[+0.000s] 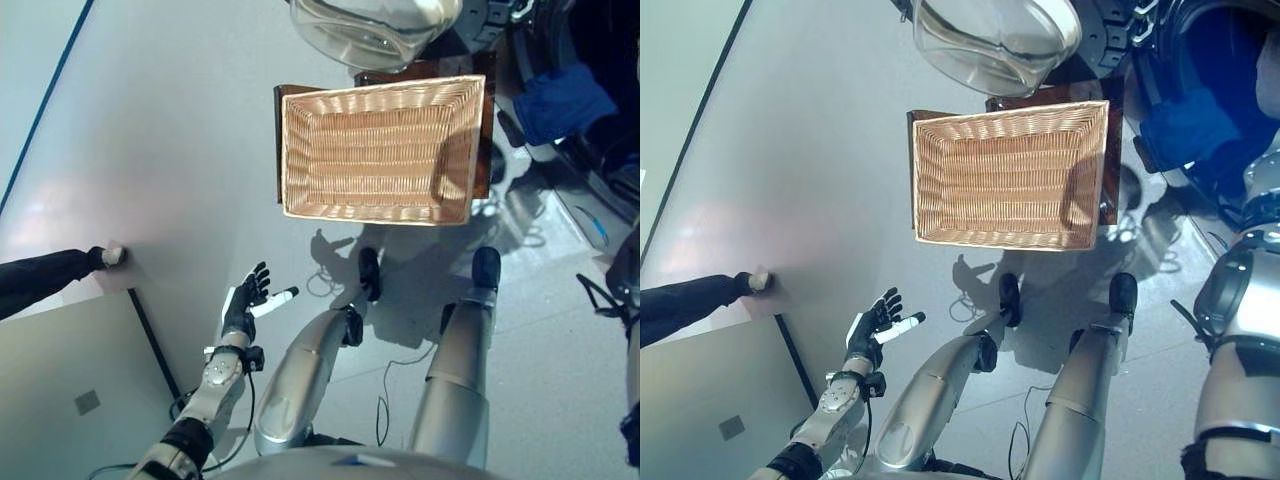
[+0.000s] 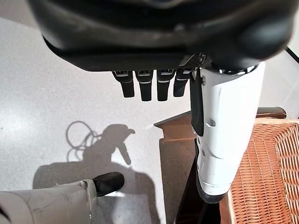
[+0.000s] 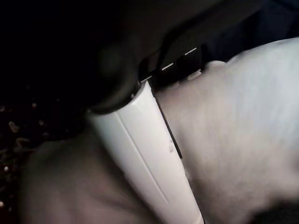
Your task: Pick up the clothes and place them into the washing machine
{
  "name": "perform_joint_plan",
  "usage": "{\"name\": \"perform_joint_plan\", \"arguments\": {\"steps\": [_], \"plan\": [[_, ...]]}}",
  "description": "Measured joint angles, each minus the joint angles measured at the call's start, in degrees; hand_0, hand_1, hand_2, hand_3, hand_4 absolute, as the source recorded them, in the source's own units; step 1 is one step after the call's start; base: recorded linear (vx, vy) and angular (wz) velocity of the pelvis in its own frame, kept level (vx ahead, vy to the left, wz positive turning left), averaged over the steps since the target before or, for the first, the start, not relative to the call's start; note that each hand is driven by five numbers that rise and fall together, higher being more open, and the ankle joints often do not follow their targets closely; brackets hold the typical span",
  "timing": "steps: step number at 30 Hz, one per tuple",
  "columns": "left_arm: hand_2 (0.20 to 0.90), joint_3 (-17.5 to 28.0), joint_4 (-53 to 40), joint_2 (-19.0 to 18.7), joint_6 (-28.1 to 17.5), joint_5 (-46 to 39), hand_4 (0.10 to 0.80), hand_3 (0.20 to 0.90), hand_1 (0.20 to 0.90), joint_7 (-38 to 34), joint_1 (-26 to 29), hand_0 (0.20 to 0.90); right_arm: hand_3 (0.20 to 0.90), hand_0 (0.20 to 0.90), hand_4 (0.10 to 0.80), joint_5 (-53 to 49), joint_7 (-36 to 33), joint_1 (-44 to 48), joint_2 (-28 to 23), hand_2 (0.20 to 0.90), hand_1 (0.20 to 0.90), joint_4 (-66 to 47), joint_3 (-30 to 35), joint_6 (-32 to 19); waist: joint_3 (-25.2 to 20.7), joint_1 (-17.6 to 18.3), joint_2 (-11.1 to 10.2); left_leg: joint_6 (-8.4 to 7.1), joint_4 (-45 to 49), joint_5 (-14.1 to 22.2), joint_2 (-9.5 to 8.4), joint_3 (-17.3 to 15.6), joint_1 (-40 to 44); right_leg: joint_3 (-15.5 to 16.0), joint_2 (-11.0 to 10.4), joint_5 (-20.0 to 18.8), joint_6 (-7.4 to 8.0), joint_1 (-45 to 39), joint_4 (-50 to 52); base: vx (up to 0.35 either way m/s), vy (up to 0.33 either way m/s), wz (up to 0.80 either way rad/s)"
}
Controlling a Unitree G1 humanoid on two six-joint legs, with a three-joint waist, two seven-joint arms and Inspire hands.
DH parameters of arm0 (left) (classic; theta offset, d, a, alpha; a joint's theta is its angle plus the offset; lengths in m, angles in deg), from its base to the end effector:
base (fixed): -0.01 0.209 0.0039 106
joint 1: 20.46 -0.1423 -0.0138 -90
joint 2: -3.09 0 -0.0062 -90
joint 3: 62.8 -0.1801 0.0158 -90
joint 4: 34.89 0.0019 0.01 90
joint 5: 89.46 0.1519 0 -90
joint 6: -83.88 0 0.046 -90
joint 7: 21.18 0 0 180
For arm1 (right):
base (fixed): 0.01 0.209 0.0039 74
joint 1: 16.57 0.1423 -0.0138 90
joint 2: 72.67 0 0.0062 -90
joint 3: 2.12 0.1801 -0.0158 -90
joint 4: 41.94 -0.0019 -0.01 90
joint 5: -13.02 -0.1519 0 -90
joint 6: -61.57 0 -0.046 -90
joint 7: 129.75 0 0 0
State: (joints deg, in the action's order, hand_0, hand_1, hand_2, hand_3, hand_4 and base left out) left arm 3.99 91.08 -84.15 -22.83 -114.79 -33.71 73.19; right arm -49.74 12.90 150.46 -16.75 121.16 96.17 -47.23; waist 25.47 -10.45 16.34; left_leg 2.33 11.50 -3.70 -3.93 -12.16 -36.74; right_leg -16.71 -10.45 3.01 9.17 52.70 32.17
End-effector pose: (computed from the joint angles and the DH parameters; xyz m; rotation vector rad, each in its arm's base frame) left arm 0.1873 0.1502 -0.0530 -0.0476 0.3693 0.0457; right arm 0.3124 -0.3605 0.3096 0.9669 -0.5477 -1.1288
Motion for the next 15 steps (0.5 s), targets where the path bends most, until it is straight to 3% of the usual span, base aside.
{"name": "perform_joint_plan", "arguments": {"steps": [10, 15], "plan": [[0.900, 0.10, -0.29, 0.00, 0.00, -0.01, 0.800, 0.900, 0.900, -0.01, 0.00, 0.900, 0.900, 0.900, 0.800, 2.91, -0.08, -0.12, 0.00, 0.900, 0.900, 0.00, -1.11, 0.16, 0.00, 0.08, 0.00, 0.00, 0.06, 0.00, 0.03, -0.01, 0.00, -0.01, 0.04, -0.01, 0.00, 0.00, 0.05, 0.000, 0.000, 0.00], [0.900, 0.17, -0.62, 0.00, 0.00, -0.01, 0.800, 0.900, 0.900, -0.01, 0.00, 0.900, 0.900, 0.900, 0.800, 8.96, 0.06, -0.49, -0.24, 0.900, 0.900, 0.45, -4.82, 3.10, 0.00, 0.43, 0.00, -0.09, 0.39, 0.08, 0.12, 0.00, 0.02, -0.06, 0.16, -0.04, -0.01, -0.06, 0.18, -0.008, 0.001, 0.00]]}}
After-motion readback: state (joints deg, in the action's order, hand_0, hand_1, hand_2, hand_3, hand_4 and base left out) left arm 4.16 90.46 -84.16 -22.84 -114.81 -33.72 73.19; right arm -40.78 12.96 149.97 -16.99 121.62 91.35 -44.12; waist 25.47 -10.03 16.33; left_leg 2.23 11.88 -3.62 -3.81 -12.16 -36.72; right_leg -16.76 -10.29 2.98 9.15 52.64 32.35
